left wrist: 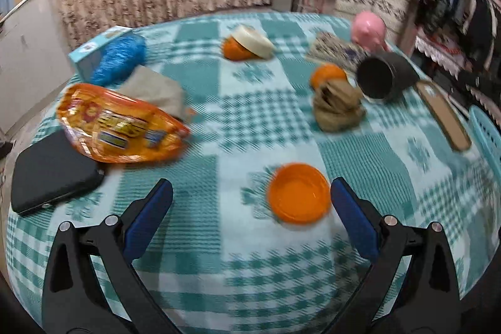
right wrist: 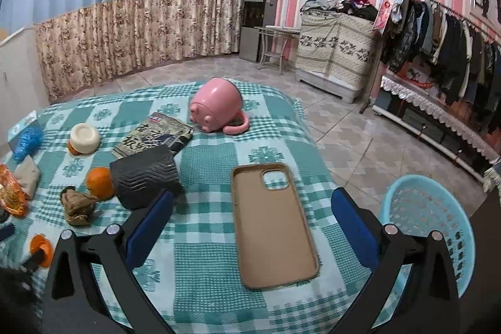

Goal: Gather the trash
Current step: 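Return both tools to the table and grasp the orange lid with the left gripper, then grasp the black cylinder with the right gripper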

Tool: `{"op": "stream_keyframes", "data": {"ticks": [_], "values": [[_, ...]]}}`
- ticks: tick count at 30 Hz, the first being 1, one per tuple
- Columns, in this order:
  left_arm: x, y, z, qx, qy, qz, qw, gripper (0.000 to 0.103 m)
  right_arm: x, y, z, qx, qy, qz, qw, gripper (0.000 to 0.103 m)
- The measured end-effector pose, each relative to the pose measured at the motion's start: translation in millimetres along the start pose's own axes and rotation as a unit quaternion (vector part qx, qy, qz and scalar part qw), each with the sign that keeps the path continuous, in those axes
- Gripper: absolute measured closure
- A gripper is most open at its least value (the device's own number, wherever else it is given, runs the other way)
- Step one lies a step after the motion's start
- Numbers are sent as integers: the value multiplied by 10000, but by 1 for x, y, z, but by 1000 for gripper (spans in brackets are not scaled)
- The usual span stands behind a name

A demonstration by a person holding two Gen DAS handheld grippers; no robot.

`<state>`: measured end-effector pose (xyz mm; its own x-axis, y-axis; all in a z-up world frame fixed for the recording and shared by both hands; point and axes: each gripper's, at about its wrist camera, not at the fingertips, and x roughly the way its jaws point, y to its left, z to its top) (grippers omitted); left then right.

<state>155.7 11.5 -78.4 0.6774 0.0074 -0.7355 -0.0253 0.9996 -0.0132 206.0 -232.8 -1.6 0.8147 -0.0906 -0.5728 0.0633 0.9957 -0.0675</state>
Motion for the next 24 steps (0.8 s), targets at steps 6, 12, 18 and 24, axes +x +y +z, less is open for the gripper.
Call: {"op": "stream_keyframes", "data": {"ticks": [6,12,18,24], "values": [[4,-11,-2,130,74,-281,9995,28,2,-1,0,130,50,203,9997,5],[-1,-17,-3,314,-85,-370,9988,61,9,14,-2,-19,171,483,9987,5],[2,-3,11,76,-137,-327,9993,64,19,46,-5,-266,331,920,9949,5],[-1,27,36,-123,-417,-45,9990,64,38,73,-3,-632,411,1027,9919,5]]}}
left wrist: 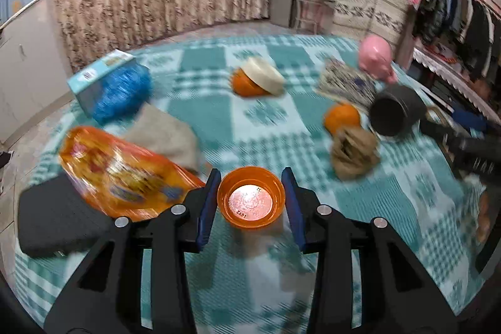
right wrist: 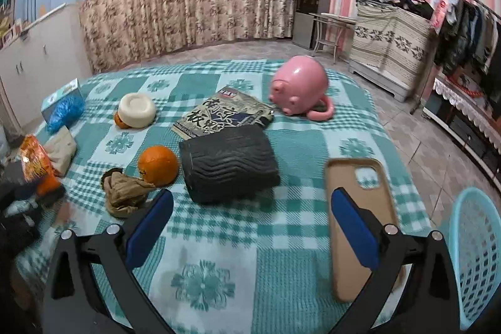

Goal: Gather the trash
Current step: 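Grasp the black cylinder with the right gripper, then carry the black cylinder to the basket and release it while the left gripper carries the orange lid there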

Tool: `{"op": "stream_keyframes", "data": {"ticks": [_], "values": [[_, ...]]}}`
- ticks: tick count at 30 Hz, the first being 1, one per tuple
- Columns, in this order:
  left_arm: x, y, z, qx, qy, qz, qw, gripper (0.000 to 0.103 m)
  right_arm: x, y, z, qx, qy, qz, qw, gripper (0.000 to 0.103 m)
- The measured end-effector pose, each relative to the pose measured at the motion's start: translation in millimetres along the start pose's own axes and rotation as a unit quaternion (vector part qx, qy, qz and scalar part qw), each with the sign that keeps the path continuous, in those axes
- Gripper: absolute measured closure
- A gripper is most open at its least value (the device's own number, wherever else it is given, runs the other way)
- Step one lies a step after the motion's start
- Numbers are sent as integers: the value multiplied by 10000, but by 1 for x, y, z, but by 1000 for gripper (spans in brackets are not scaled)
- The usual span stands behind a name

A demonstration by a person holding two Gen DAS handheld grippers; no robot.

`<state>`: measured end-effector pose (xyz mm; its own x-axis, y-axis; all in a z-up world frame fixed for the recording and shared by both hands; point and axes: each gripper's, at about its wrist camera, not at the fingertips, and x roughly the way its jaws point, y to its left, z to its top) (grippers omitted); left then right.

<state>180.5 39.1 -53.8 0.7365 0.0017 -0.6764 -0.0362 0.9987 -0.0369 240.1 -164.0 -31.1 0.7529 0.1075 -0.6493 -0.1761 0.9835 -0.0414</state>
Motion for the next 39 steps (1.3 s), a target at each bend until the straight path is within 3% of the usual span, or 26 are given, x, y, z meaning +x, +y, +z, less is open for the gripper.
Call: {"op": "stream_keyframes", "data": {"ticks": [4,11,13,15,19,24,30,39], "values": [[2,18,18,-150,-117,160,9997,64,22,2,4,-69,147,7,9999,5],[13,32,34,-267,-252,267,9990,64,46,-3,9,242,353,375,9984,5],[20,32,37,-307,-187,283,9990,64,46,-2,8,207,323,331,9987,11],[23,31,40,-352,-152,248,9990,64,47,-2,9,170,364,351,9986,28],[21,23,46,-387,-238,208,9987,64,42,-4,8,167,365,435,9982,29],[14,6,54,-219,-353,194,9989,64,15,-18,15,326,5,342,9989,29],[3,-26,68,-39,-544,68,9985,64,-19,-55,18,674,-327,-50,9972,29],[-3,-101,81,306,-733,-353,9962,64,-76,-145,-5,1529,-626,-826,9828,29]]}}
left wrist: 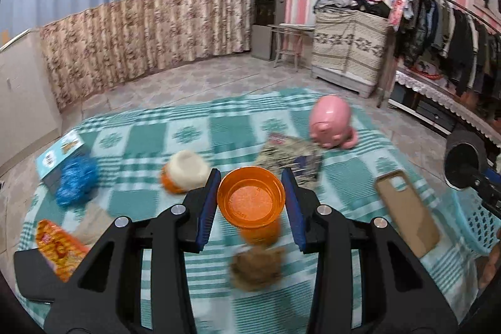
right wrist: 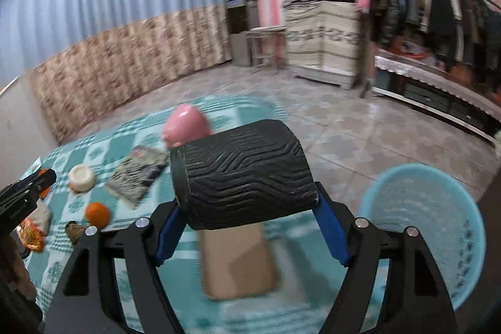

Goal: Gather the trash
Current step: 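Carry the black cylinder to the basket and release it while the left gripper carries the orange lid there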

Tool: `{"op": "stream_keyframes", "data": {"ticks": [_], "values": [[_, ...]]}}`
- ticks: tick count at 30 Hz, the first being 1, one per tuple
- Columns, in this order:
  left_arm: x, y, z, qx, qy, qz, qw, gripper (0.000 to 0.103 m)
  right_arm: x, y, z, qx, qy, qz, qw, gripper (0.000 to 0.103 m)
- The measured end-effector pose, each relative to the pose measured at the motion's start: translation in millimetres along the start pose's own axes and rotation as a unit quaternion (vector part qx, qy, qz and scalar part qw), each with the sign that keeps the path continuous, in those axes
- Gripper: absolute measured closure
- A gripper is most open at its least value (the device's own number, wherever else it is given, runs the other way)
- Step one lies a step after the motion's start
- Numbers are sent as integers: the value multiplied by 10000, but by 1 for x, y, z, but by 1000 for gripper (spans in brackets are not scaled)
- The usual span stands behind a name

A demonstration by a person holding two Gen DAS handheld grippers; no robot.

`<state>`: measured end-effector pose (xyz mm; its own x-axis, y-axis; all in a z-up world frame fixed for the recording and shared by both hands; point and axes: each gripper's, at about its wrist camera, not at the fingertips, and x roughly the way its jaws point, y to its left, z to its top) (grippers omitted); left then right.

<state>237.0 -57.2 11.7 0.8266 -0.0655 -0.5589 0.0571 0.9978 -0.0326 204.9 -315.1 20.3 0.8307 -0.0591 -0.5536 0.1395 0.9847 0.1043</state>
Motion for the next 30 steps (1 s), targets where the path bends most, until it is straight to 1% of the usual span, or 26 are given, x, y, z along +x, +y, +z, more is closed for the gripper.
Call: {"op": "stream_keyframes", "data": {"ticks": [2,5,8,9,13,16,22,25,30], "values": [[0,-22,5,59,-43,-167,9998,64,-11,-23,-1,99,-39,-147,9998,29],[0,-53,10,179,-99,-377,9991,64,-27,-54,-1,145,-128,-466,9987,29],[3,-88,12,320,-94,-597,9977,64,-40,-90,-2,333,-196,-791,9961,29],[5,-104,12,423,-75,-704,9966,64,-43,-103,-3,431,-196,-860,9952,29],[6,-152,9,800,-88,-930,9924,64,-51,-151,-10,874,-109,-1137,9896,29],[2,-185,5,1004,-155,-1213,9874,64,-57,-178,-15,1122,-88,-1336,9846,29],[2,-250,-3,1387,-171,-1676,9759,64,-56,-213,-27,1483,28,-1633,9754,29],[6,-275,-10,1537,-139,-1861,9703,64,-54,-221,-32,1592,77,-1664,9731,29],[12,-307,-24,1739,-103,-2046,9632,64,-54,-235,-41,1634,184,-1816,9695,29]]}}
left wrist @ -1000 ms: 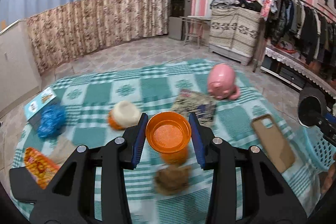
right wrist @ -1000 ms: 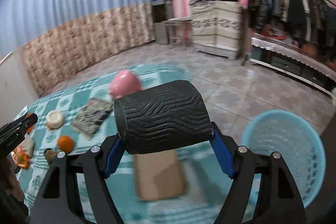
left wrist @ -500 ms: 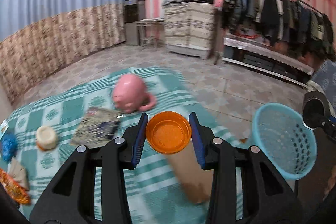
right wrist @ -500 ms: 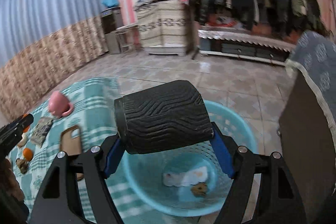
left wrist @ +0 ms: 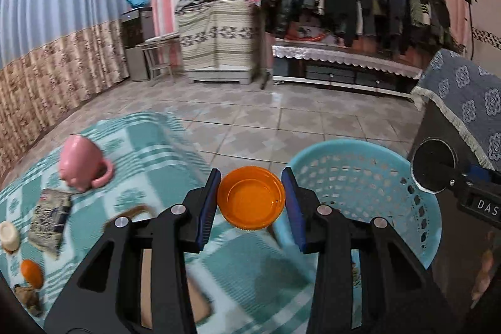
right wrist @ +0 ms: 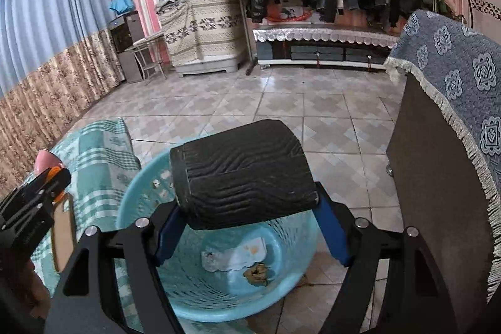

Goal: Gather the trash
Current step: 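Carry the black cylinder to the basket and release it while the left gripper carries the orange lid there, then return to the table and grasp the orange snack bag with the left gripper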

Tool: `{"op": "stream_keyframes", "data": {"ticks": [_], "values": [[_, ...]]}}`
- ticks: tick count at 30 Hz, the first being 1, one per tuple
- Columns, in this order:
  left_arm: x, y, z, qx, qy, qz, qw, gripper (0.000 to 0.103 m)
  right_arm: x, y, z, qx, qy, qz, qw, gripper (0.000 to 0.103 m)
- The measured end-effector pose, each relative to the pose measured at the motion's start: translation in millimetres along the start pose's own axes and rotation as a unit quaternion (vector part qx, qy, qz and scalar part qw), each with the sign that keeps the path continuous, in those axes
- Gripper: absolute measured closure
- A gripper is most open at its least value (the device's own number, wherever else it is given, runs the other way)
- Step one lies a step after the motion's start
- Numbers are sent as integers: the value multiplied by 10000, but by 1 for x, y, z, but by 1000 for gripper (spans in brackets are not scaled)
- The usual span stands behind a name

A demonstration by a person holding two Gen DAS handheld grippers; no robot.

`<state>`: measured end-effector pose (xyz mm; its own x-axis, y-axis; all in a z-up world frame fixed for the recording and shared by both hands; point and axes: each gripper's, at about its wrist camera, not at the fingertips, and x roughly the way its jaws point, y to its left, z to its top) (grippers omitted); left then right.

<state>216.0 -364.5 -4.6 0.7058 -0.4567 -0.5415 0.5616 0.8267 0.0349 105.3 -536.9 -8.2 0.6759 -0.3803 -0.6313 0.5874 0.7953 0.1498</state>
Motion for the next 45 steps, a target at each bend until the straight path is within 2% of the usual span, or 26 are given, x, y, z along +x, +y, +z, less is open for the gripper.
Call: {"op": "stream_keyframes", "data": {"ticks": [6,15,17,19,26,32,33,35,38,39,45], "values": [[21,-28,0,-10,137,-329,9994,64,16,-20,-7,289,288,63,9991,29],[52,-56,5,239,288,-559,9977,64,19,-18,-10,293,305,28,9991,29],[53,-58,7,293,300,-596,9973,55,19,-18,-10,280,299,12,9992,29],[50,-58,8,276,193,-515,9981,36,21,-18,-10,283,311,21,9991,29],[36,-30,14,175,4,-98,9998,15,25,-2,-10,124,300,47,9995,29],[23,11,17,-148,-114,231,9996,9,29,16,-9,-7,211,68,9998,27],[21,16,17,-187,-117,267,9994,9,29,18,-9,28,157,125,9998,20],[15,28,15,-234,-133,370,9990,9,26,21,-8,82,42,221,9997,12],[4,43,11,-252,-178,502,9983,8,23,29,-7,-25,-53,134,9999,11],[0,48,9,-305,-177,530,9980,7,22,31,-7,-65,-74,97,9999,6],[-25,73,1,-527,-234,637,9963,7,16,41,-7,-147,-147,67,9998,5]]}}
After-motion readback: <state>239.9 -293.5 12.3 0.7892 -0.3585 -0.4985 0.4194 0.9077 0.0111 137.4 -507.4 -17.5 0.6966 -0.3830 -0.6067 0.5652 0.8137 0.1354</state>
